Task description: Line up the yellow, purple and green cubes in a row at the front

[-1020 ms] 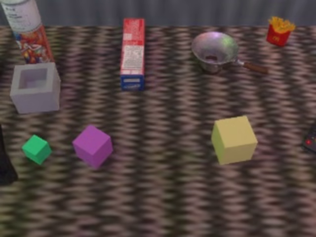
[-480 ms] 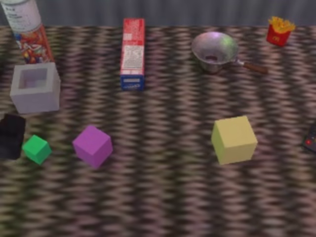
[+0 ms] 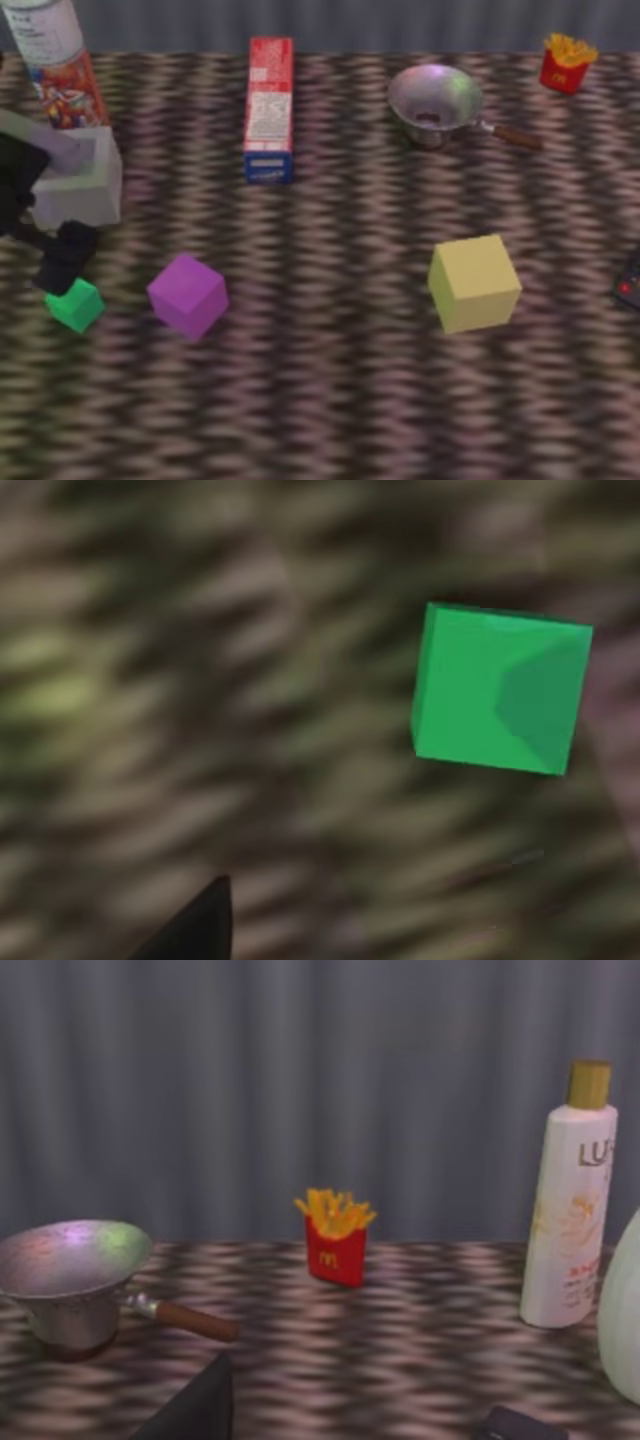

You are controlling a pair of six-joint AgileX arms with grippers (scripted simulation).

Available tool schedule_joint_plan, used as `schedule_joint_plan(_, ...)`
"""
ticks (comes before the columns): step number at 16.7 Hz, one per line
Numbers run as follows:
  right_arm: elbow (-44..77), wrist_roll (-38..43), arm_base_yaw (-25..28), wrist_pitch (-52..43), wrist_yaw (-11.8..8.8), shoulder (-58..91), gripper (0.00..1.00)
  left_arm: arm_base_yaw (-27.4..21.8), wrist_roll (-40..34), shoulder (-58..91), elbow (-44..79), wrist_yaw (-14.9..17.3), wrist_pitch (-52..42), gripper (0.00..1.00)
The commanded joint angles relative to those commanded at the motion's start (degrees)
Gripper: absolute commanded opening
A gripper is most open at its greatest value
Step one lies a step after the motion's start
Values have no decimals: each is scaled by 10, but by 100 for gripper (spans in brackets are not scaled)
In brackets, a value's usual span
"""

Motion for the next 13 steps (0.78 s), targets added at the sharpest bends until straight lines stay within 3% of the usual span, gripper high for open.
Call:
schedule_joint_plan(5, 0, 0, 0, 0, 0, 0, 100, -4, 35, 142, 104, 2, -68, 100)
schedule_joint_plan(13, 0, 0, 0, 0, 0, 0, 100, -2, 40, 158, 116, 3, -74, 100)
